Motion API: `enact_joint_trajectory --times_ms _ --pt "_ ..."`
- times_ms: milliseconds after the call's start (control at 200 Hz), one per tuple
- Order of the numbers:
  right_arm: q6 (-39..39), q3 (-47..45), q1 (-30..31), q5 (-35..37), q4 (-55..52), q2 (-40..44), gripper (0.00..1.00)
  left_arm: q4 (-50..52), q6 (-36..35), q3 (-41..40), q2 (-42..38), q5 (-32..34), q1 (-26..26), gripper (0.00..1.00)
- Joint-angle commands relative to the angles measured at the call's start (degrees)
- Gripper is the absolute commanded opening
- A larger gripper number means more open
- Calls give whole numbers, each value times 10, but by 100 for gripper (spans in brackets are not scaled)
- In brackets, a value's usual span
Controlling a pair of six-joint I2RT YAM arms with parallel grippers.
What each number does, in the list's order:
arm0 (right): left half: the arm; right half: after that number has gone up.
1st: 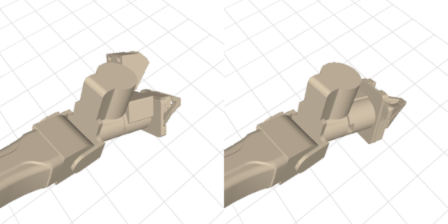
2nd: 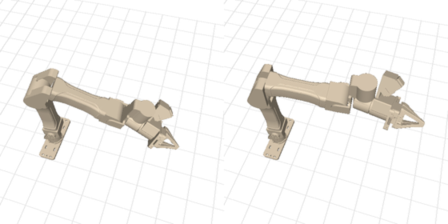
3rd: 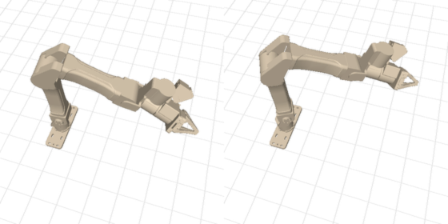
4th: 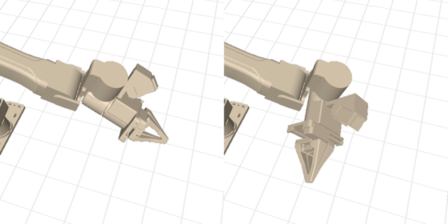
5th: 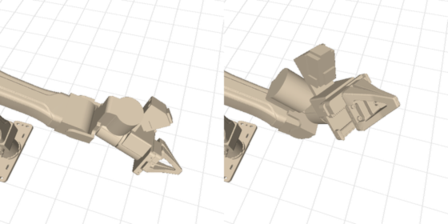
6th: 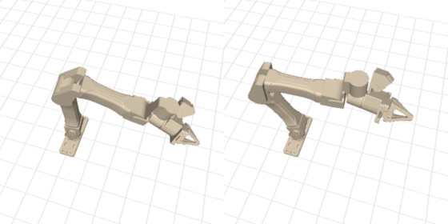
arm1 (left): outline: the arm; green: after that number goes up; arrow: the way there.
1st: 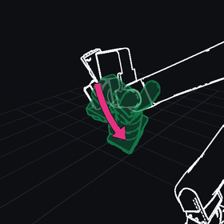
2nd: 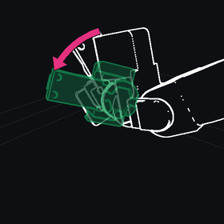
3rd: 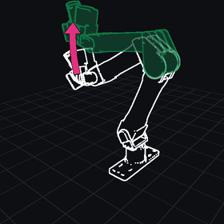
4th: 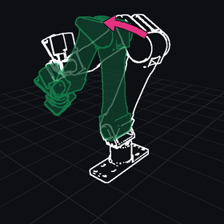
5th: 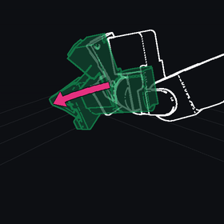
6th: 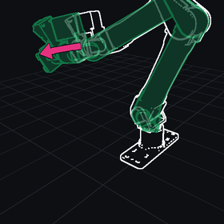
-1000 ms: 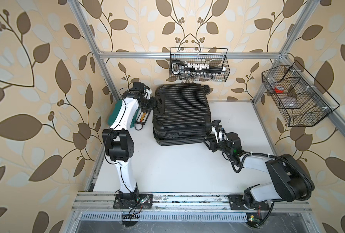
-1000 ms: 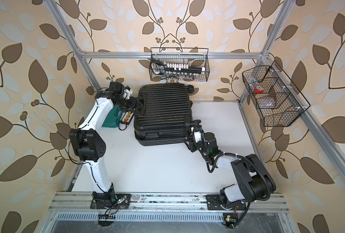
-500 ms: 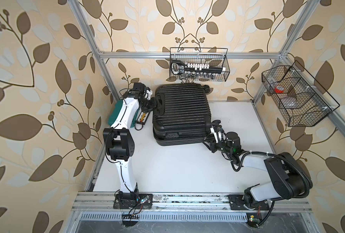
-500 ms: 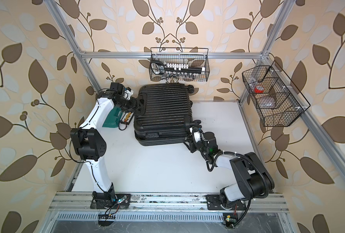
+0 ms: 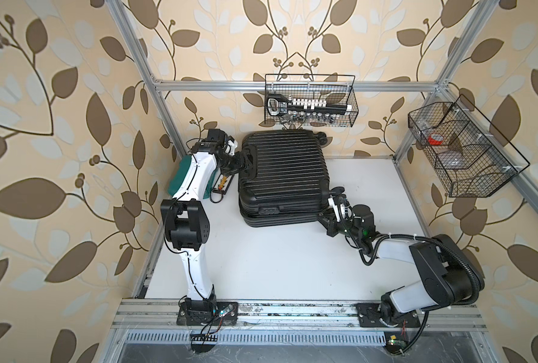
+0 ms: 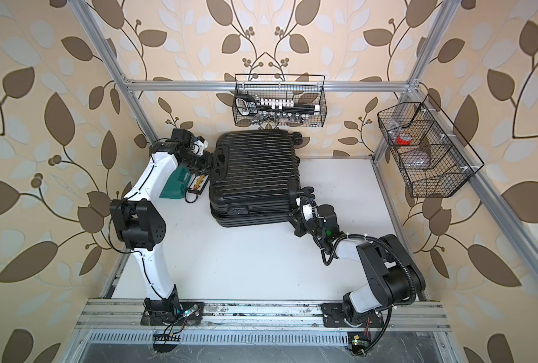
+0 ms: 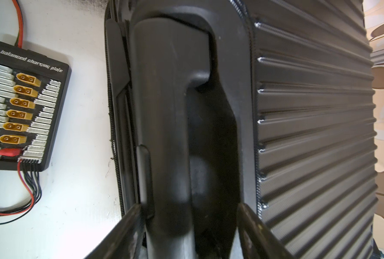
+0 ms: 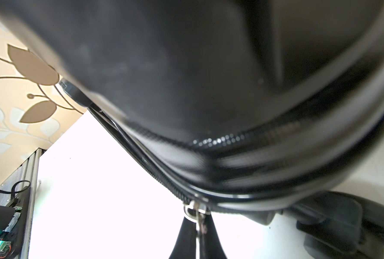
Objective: Close the suitcase zippers
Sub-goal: Zip the zipper on the suitcase.
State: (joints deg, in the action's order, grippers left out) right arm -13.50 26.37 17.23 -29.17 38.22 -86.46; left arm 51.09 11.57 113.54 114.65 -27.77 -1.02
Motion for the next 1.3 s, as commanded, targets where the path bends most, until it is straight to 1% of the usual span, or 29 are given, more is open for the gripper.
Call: enact_joint_trajectory --times_ms 0,255,340,405,560,615,650,695,725,745,825,890,990,1095,1125,1160,1220,1295 --pt "0 12 -3 8 33 8 0 6 -3 11 2 -22 4 67" --pt "6 3 -3 9 22 22 0 5 10 14 15 -33 4 66" --pt "7 3 -2 11 18 29 0 7 18 16 21 -27 4 59" --pt "9 2 -1 13 12 37 0 8 33 16 26 -6 5 53" --pt "24 3 7 26 -12 61 0 9 64 17 25 21 -4 48" --pt "31 3 12 32 -21 71 0 12 78 18 21 55 -15 43" --pt "36 3 17 38 -27 76 0 12 88 18 18 80 -25 37" --pt "45 3 25 49 -35 83 0 16 109 18 15 117 -40 31" --pt "52 3 30 57 -41 88 0 19 126 18 11 146 -49 24" --pt "56 4 34 60 -44 90 0 23 139 19 11 162 -55 21" --pt "66 6 46 73 -58 97 0 42 187 20 2 210 -76 19" --pt "75 5 59 82 -68 102 0 50 225 15 -8 228 -89 19" --pt "84 1 83 98 -76 113 0 40 291 -7 -33 222 -107 19" --pt "90 -4 119 120 -78 133 0 -14 364 -62 -71 210 -126 19" --pt "92 -4 131 128 -81 139 0 -29 370 -76 -80 205 -130 19" --pt "93 -4 142 137 -85 144 0 -37 406 -86 -89 203 -134 19" --pt "94 -2 162 148 -92 152 0 -51 434 -99 -99 197 -142 18" --pt "95 -1 185 152 -94 159 0 -55 467 -106 -110 206 -155 17"
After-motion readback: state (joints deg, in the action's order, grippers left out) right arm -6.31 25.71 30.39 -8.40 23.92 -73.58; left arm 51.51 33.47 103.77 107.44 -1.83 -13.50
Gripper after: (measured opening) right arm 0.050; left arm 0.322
